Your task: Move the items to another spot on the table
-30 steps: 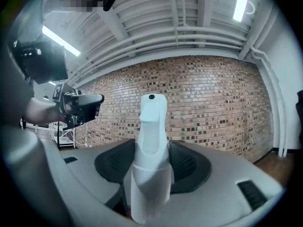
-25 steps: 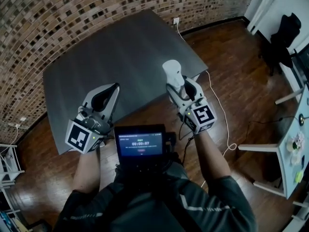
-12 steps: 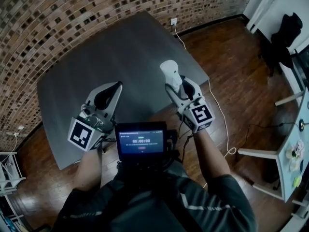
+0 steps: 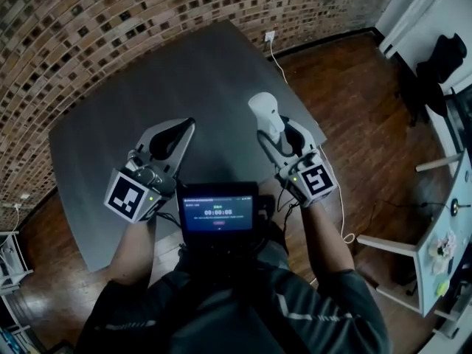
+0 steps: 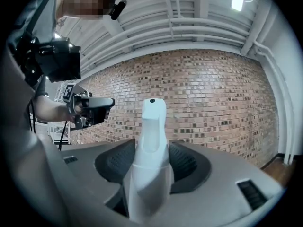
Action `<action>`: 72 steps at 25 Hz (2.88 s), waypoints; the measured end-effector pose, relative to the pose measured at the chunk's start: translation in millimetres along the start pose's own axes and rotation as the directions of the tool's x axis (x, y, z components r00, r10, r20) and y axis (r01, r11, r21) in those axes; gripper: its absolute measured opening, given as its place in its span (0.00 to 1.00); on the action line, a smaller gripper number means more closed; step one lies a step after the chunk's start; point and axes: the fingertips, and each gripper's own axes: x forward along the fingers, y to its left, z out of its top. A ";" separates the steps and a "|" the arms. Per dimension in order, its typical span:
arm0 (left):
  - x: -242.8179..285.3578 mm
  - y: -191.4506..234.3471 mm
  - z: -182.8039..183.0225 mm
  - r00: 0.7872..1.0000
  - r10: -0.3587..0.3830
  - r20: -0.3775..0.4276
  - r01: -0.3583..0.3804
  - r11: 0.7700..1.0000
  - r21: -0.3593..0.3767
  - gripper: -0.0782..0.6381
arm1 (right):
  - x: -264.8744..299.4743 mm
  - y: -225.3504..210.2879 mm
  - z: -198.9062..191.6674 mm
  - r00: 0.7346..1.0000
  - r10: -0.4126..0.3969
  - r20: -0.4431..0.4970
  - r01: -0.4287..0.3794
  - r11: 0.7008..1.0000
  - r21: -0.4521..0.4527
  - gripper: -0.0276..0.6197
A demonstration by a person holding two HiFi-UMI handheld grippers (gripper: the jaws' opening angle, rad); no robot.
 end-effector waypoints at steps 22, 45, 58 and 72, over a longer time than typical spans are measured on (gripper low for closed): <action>154.2 7.3 -65.7 0.956 0.243 -0.167 -0.237 0.970 0.053 0.10 | 50.3 -124.5 -27.6 0.882 0.464 0.087 -0.465 0.885 -0.010 0.39; 171.2 1.9 -94.6 0.732 0.623 -0.275 -0.631 0.772 0.069 0.10 | 122.8 -174.7 -188.8 0.704 0.636 -0.316 -0.601 0.770 0.213 0.39; 117.2 26.1 -88.7 0.678 0.709 -0.193 -0.718 0.696 0.033 0.10 | 163.0 -160.0 -255.0 0.566 0.523 -0.638 -0.530 0.823 0.205 0.39; 116.6 36.1 -79.2 0.694 0.705 -0.148 -0.711 0.703 0.016 0.10 | 164.5 -153.7 -249.7 0.503 0.527 -0.685 -0.538 0.811 0.229 0.41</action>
